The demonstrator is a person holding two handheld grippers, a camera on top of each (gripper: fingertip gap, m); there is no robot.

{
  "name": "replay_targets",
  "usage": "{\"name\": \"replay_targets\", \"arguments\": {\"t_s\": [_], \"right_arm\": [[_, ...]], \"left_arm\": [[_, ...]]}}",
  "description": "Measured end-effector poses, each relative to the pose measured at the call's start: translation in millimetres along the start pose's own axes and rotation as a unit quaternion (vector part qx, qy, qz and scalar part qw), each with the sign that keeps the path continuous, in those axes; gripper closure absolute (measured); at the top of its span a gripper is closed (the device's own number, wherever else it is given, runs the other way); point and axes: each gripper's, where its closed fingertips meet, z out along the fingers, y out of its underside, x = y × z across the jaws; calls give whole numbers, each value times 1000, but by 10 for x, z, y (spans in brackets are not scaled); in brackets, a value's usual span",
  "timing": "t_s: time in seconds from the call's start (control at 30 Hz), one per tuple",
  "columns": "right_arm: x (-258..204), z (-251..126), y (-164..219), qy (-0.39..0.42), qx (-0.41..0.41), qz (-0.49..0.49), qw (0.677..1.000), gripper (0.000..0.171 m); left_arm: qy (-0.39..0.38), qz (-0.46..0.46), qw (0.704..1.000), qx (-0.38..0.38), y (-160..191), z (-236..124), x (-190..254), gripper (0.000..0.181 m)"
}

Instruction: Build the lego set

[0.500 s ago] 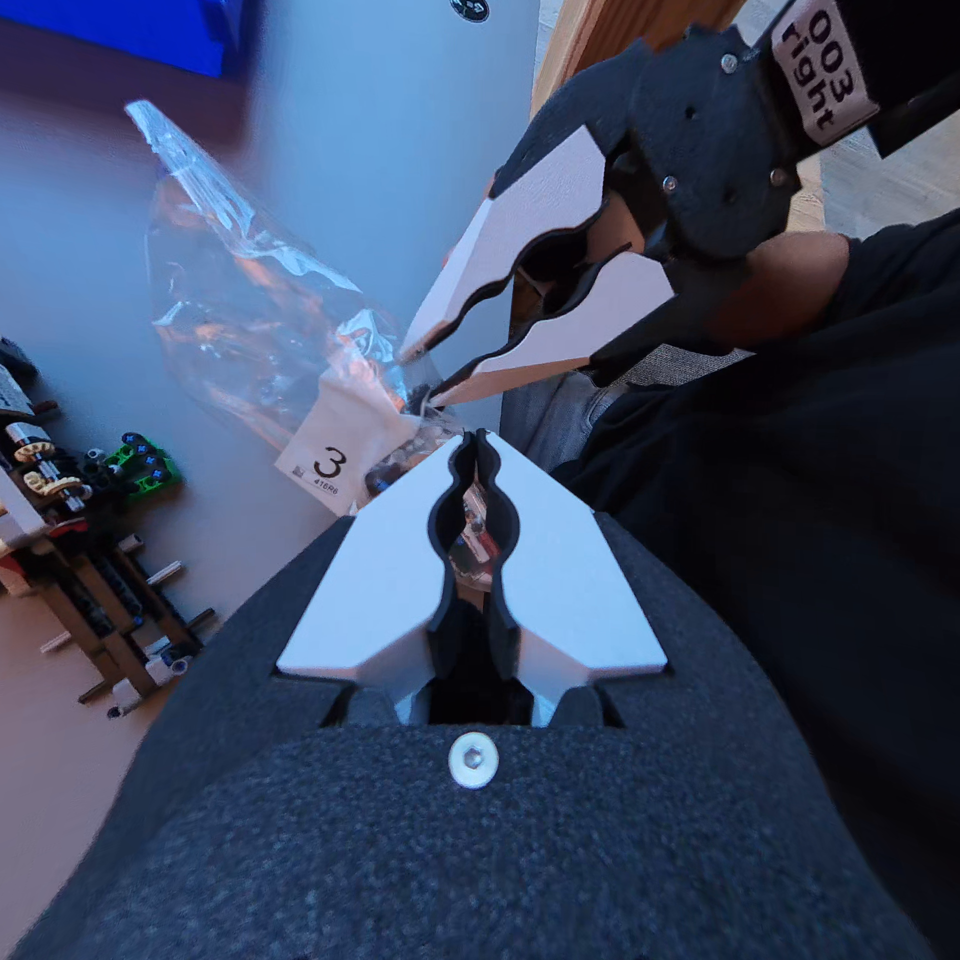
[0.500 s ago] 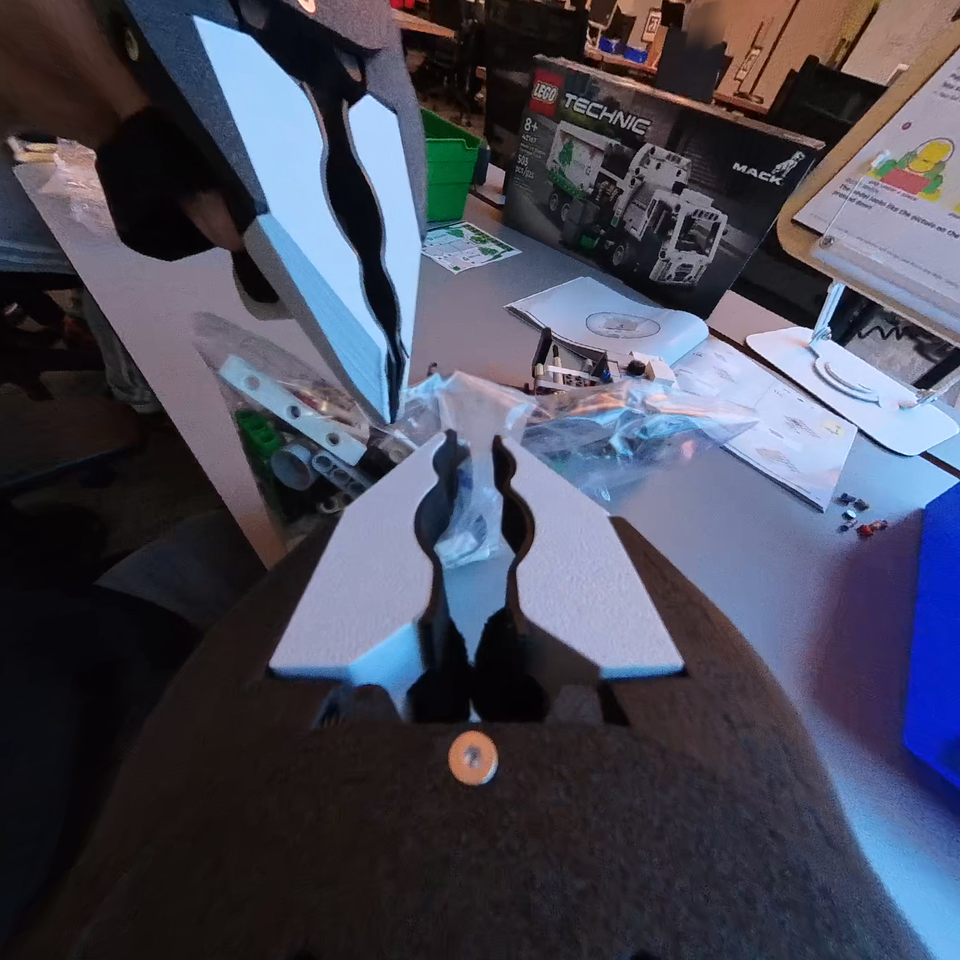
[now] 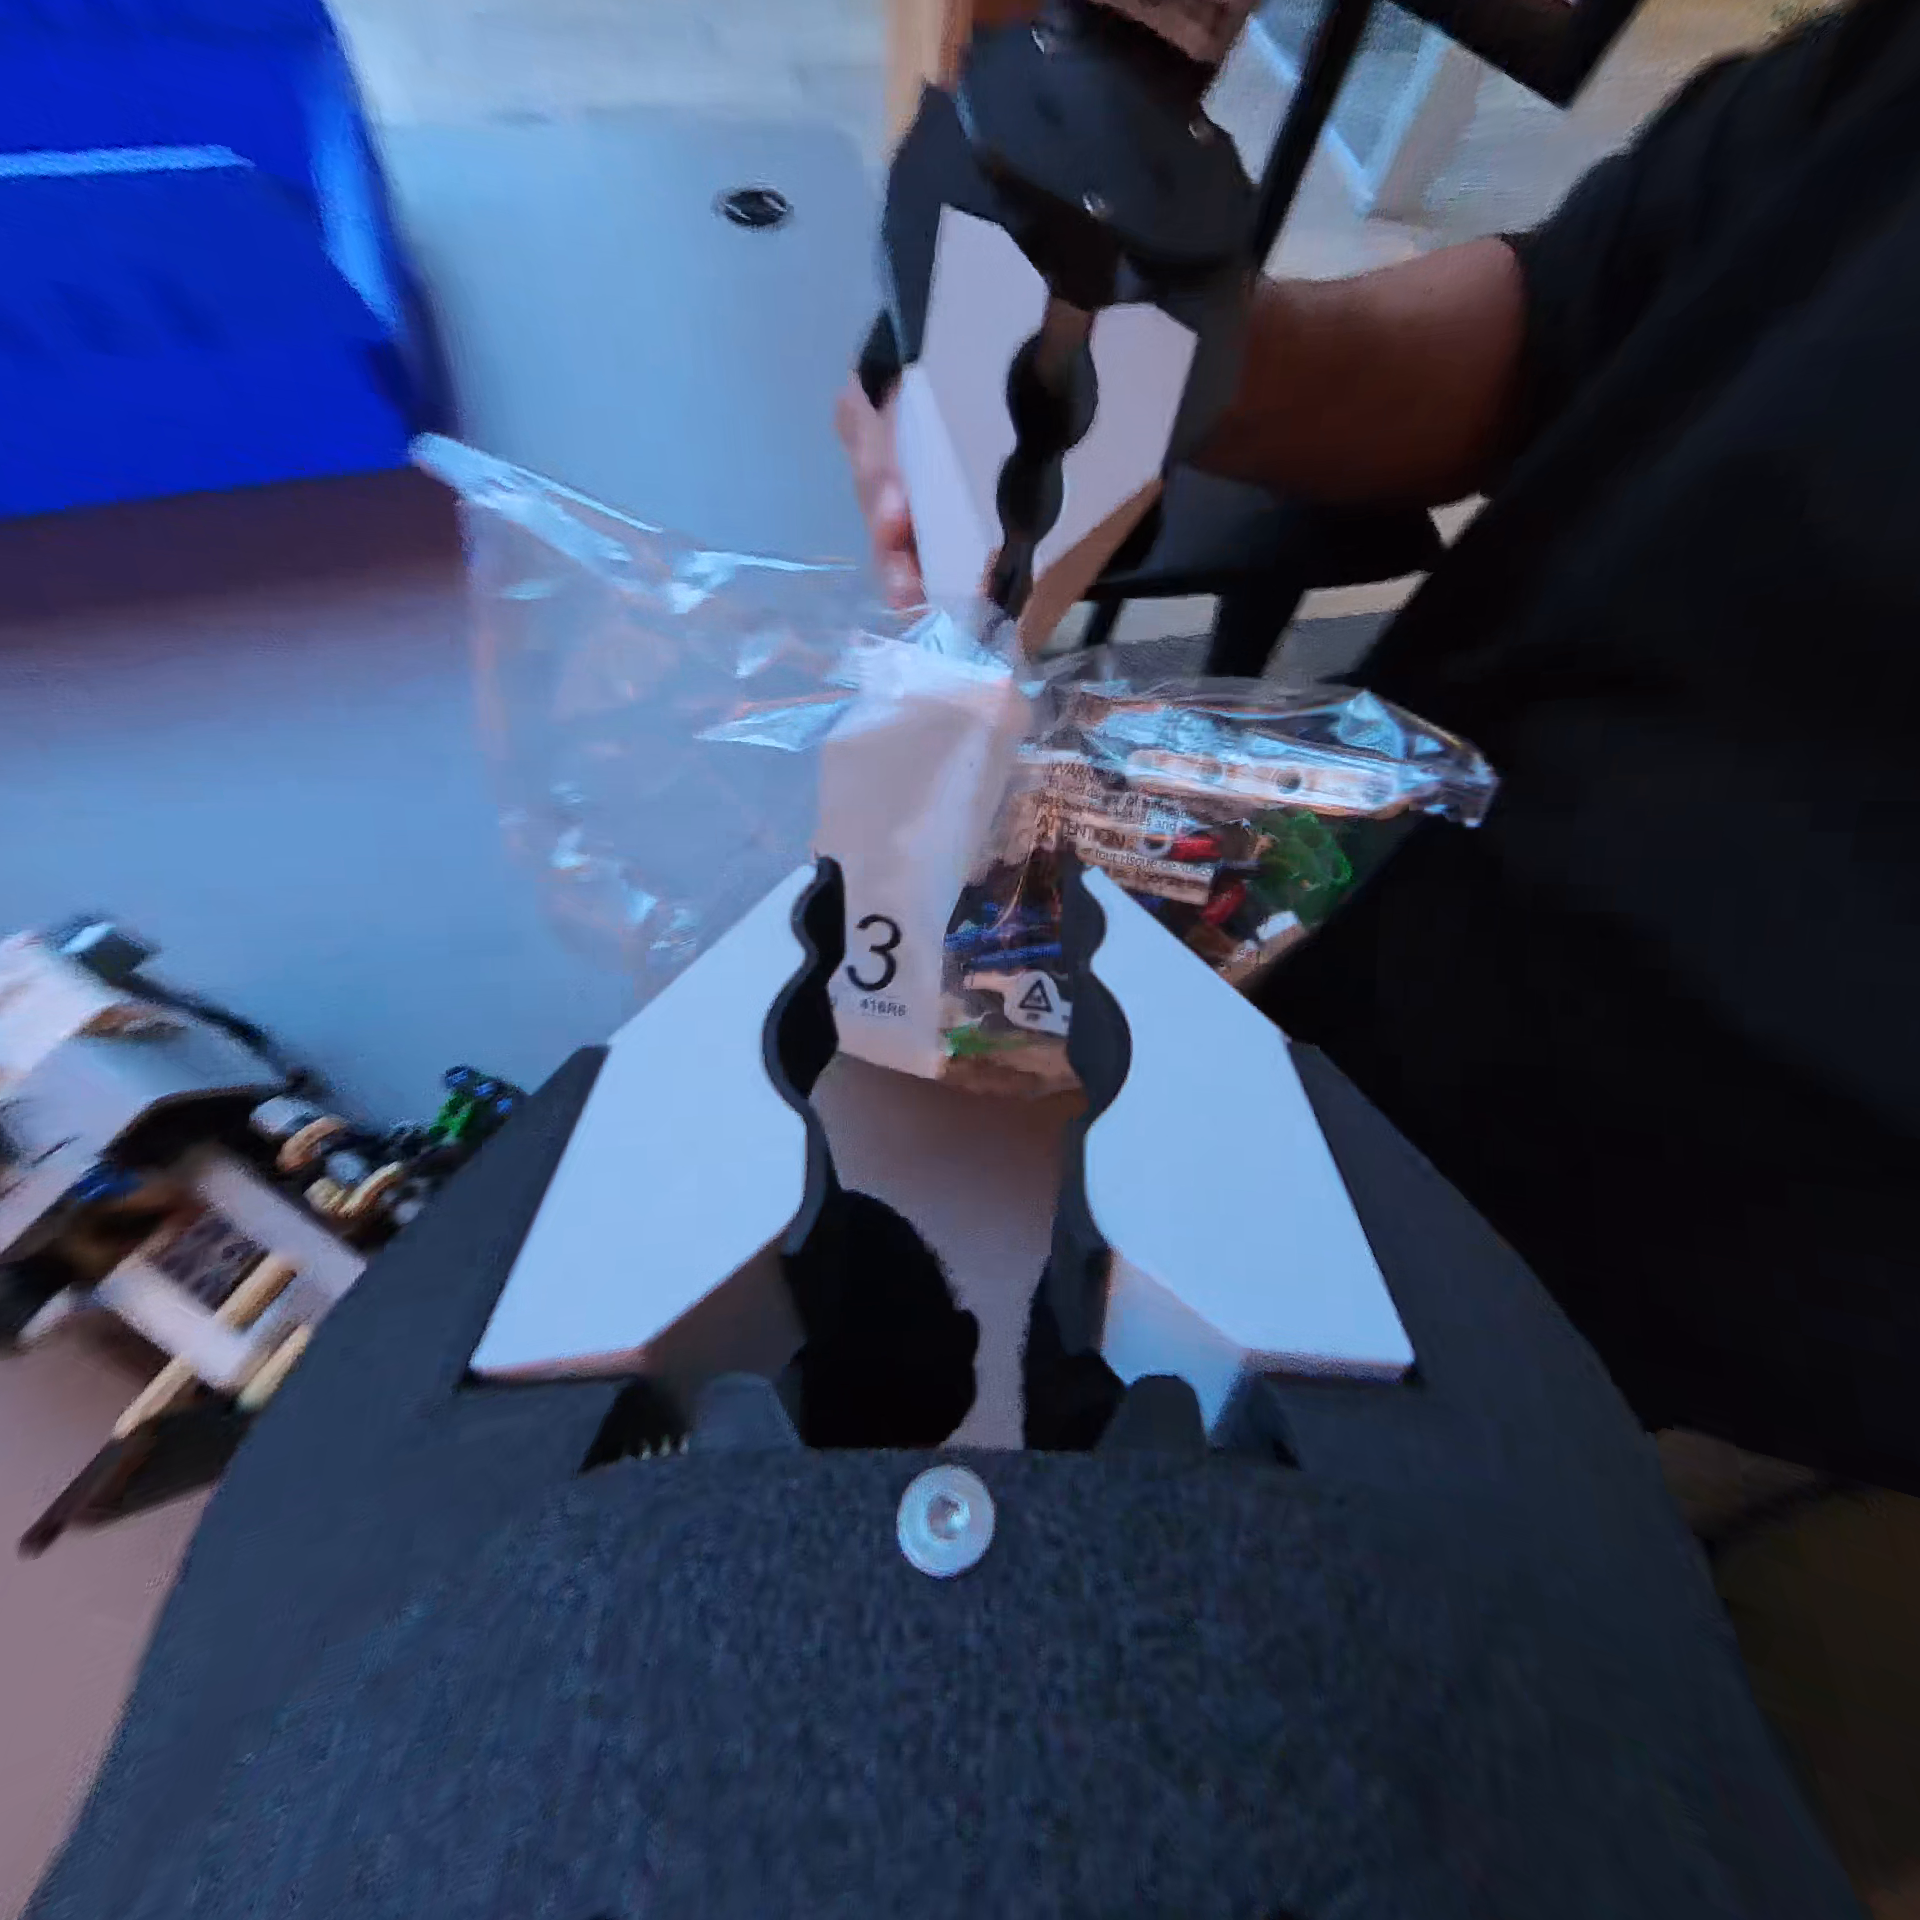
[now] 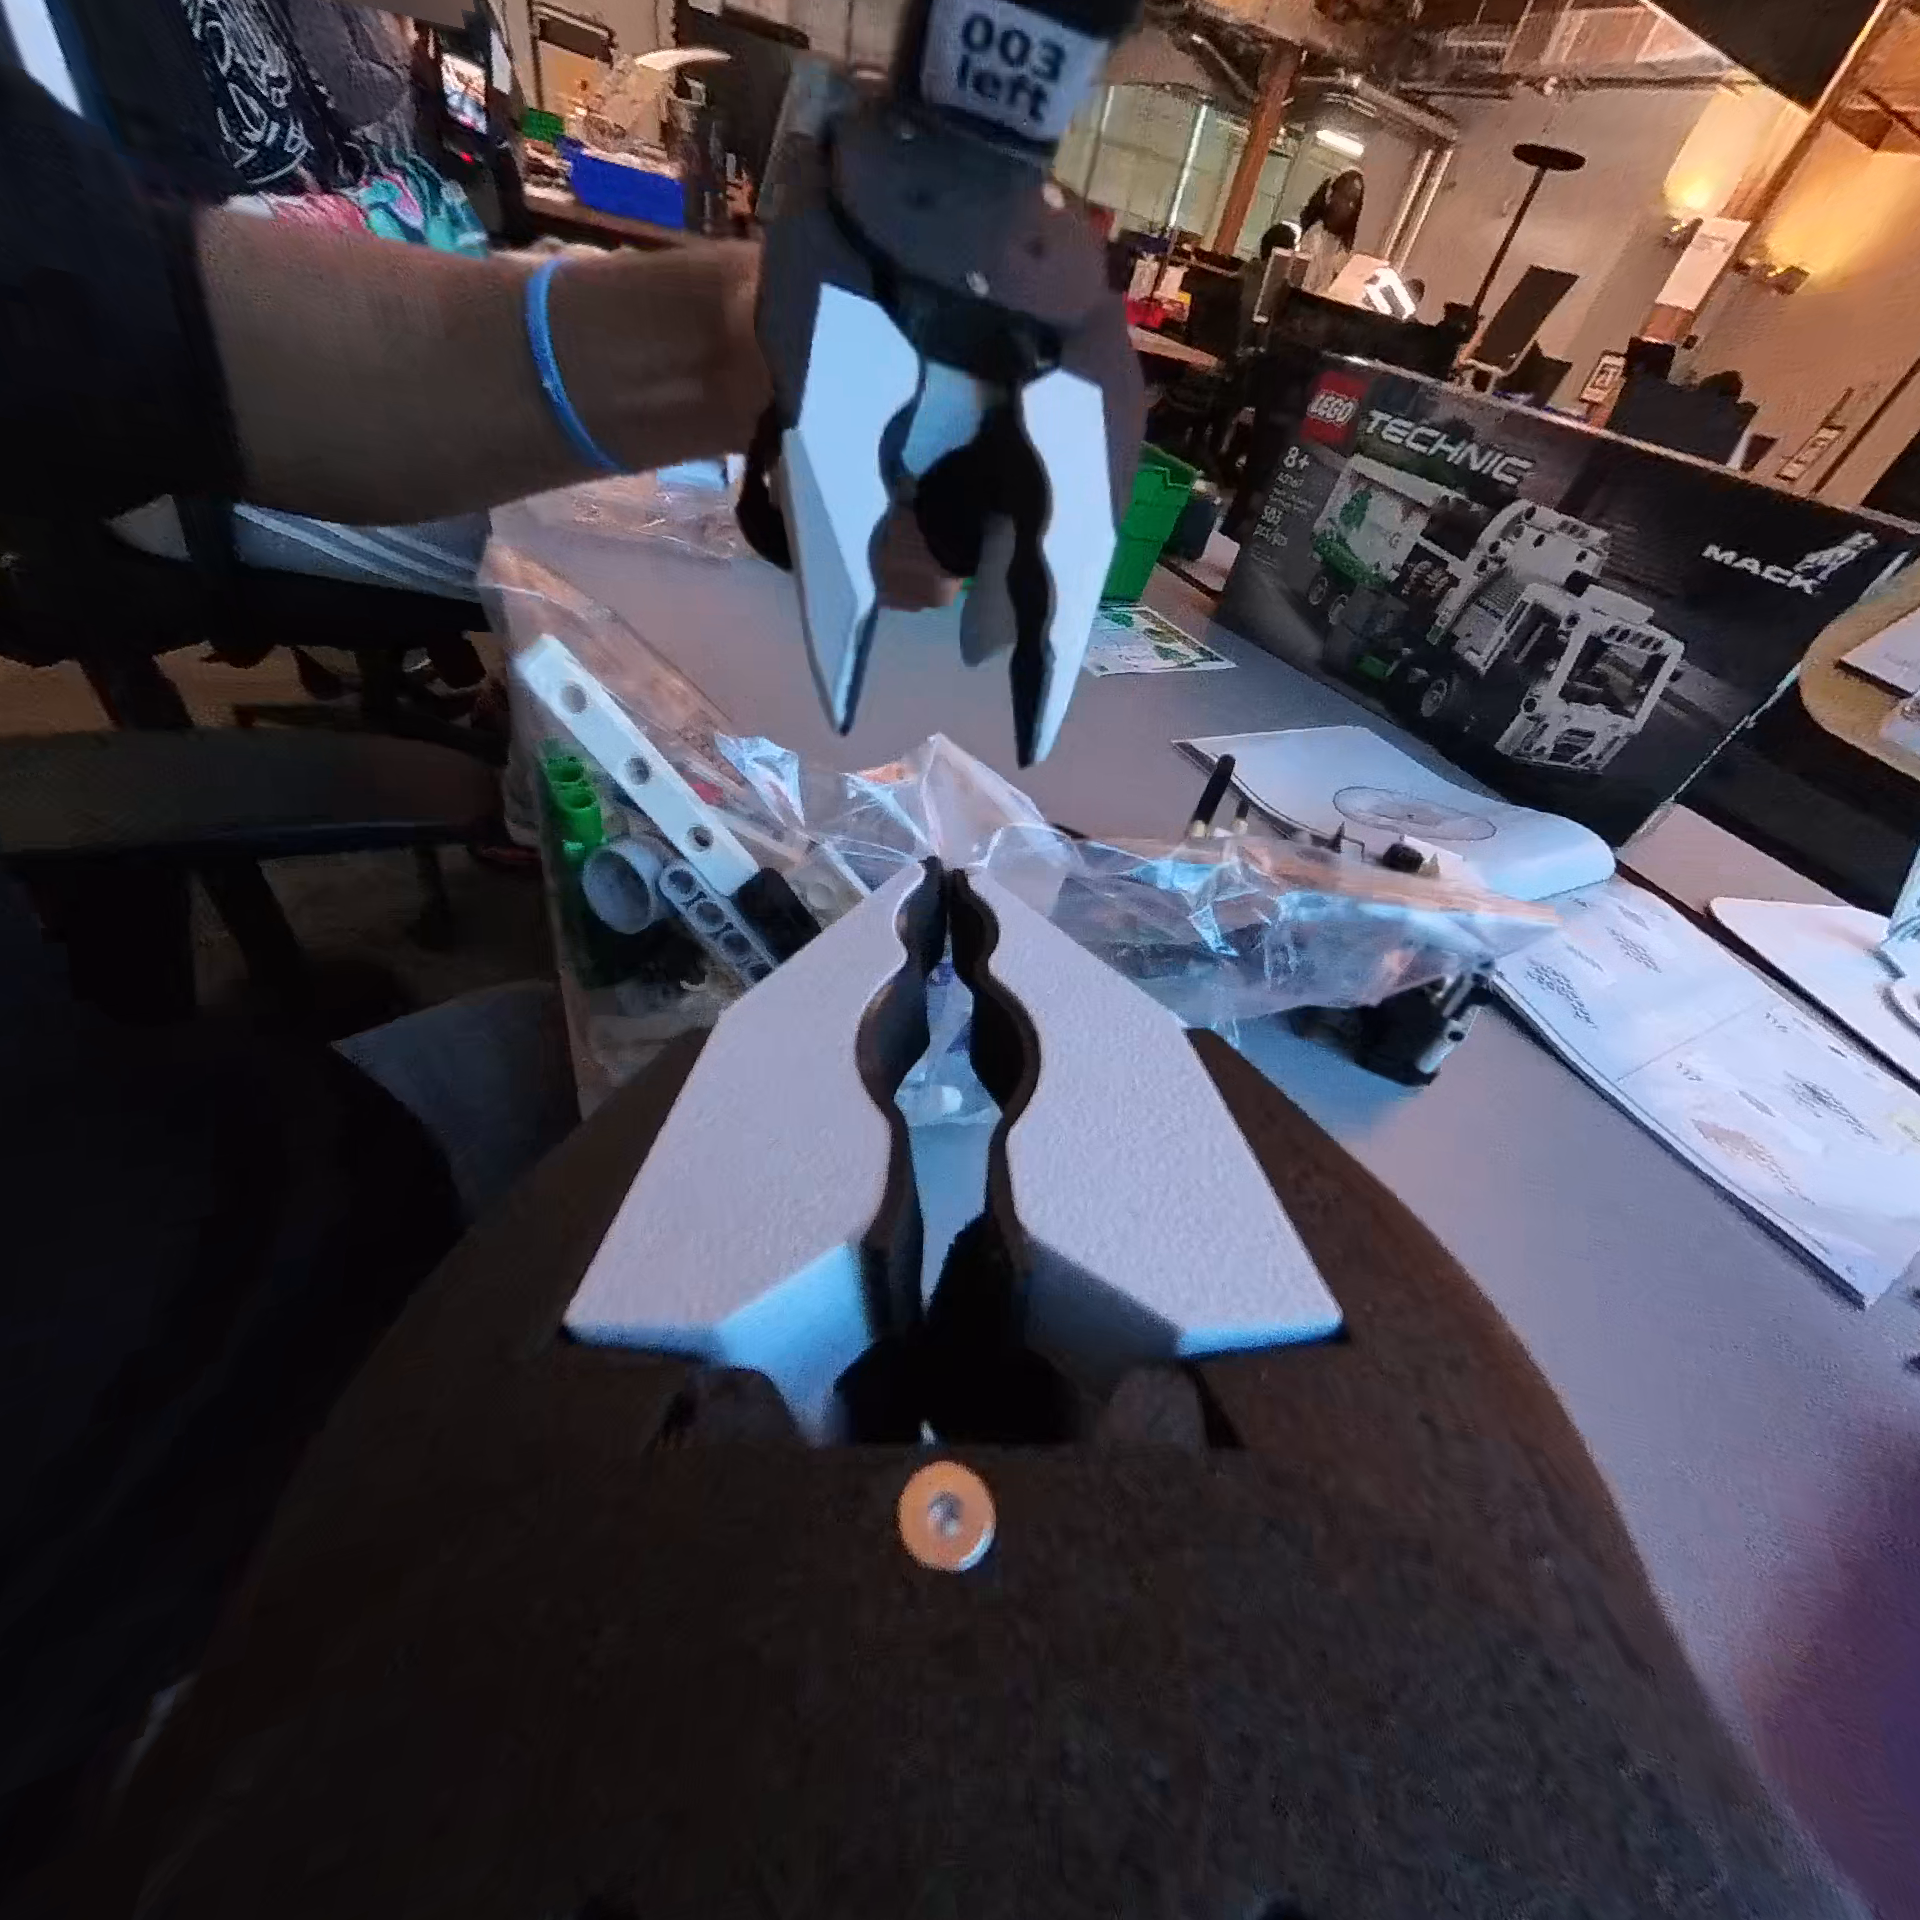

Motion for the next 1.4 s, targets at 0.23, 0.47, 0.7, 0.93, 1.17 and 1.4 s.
{"name": "replay_targets", "arguments": {"t_s": [0.23, 0.47, 0.7, 0.93, 1.17, 1.4], "right_arm": [[16, 60, -35, -32, -7, -17, 999, 171], [51, 3, -59, -56, -24, 7, 998, 171], [54, -189, -68, -92, -65, 15, 994, 171], [179, -244, -25, -115, -56, 32, 991, 171], [448, -535, 130, -99, -42, 107, 988, 171], [470, -350, 293, -91, -70, 120, 986, 171]], "left_arm": [[65, 23, 997, -18, -61, 291, 11, 151], [5, 121, 993, -6, -130, 356, 17, 181], [-42, 129, 990, 41, -198, 294, 93, 181], [3, 56, 991, 122, -157, 126, 7, 181], [13, -18, 983, 180, 45, -196, -317, 181], [15, 5, 989, 149, 65, -73, -316, 181]]}}
